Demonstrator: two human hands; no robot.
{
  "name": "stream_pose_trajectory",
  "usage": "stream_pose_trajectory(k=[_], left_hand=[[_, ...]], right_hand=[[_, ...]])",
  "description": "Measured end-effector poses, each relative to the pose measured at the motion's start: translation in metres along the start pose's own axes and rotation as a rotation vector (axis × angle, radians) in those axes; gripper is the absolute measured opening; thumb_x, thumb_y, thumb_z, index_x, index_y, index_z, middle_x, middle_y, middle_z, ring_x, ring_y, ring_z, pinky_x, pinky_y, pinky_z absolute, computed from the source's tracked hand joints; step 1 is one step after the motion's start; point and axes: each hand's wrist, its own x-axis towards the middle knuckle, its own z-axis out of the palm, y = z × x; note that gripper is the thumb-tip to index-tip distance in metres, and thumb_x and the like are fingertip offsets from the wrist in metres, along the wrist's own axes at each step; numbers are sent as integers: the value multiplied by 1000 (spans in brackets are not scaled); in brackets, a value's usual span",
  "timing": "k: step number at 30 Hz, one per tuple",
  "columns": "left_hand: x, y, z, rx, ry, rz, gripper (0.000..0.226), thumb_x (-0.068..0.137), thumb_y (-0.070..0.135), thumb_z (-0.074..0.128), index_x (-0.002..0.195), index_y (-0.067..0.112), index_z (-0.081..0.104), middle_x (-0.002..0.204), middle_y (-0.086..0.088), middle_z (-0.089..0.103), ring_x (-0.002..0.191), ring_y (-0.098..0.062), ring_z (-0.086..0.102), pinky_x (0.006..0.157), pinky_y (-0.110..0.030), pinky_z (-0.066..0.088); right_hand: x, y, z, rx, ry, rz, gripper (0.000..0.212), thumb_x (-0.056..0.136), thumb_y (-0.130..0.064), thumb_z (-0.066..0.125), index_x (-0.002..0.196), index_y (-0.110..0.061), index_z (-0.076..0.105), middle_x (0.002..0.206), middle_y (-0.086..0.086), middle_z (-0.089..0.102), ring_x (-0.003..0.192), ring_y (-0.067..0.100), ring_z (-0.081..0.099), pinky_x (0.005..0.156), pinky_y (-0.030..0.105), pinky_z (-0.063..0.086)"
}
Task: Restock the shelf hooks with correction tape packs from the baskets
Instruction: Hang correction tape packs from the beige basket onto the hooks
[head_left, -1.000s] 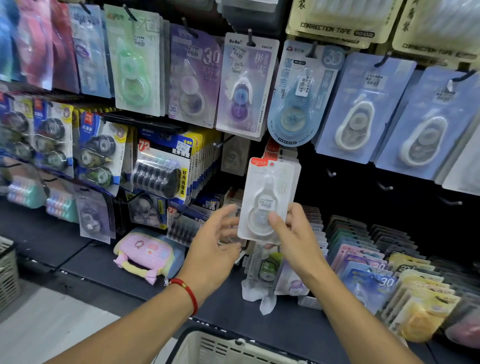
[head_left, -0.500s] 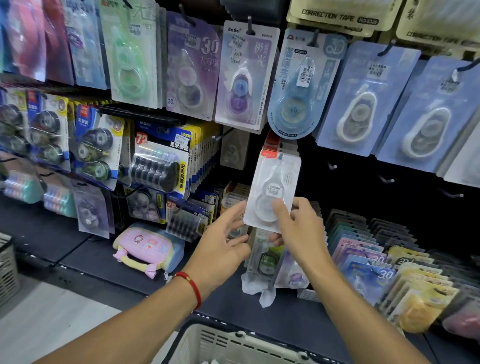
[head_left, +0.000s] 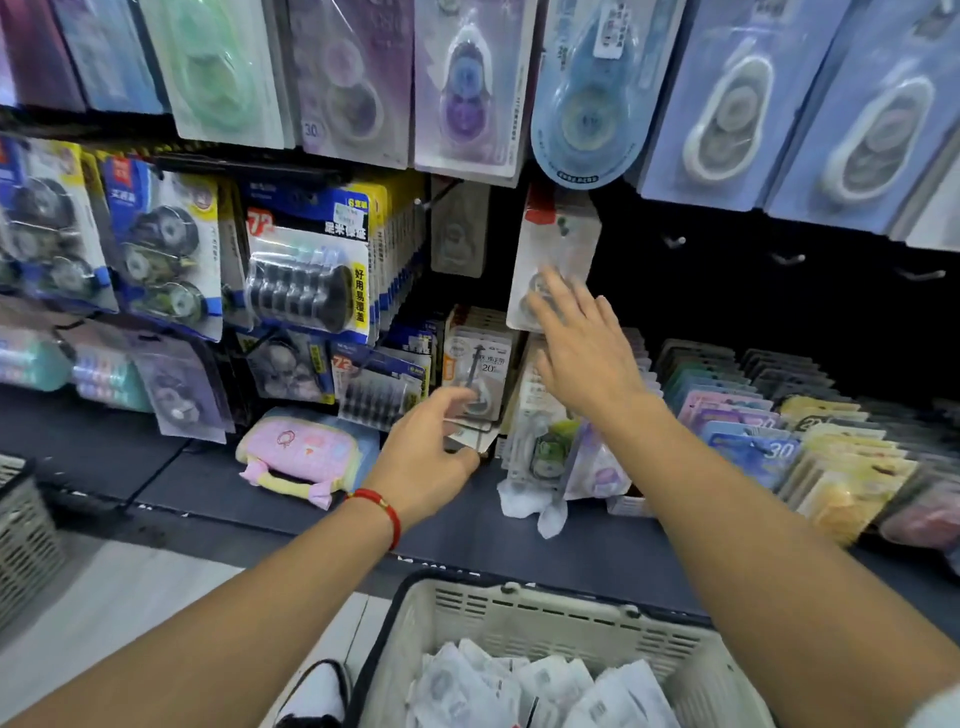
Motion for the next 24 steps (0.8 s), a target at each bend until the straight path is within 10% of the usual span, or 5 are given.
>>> stream_pose_trajectory(k=[9,15,24], left_hand=[[-10,-16,-5,157,-90,0,57,95,2,63,147,22,51,144,-3,58,128,-20,57,103,-31,49],[-45,-52,21,447,-284,25,46,92,3,65,136,17,60,133,-5,64,117,-22,62,100,-30,47],[-179,-126,130,639,-770,-68,56,96,10,57,150,25,49,152,-2,50,141,-22,45,116,-31,38]], right_hand=[[13,17,4,250,-207,-6,65,101,-8,55,162,-16,32,176,5,-7,158,32,17,116,44,38],[-108,29,14,436,-247,18,34,102,-13,54,134,-13,63,137,12,60,117,34,62,96,48,52],[-333,32,68,273,-1115,37,37,104,-24,52,139,-23,60,136,4,63,127,27,58,100,36,46]])
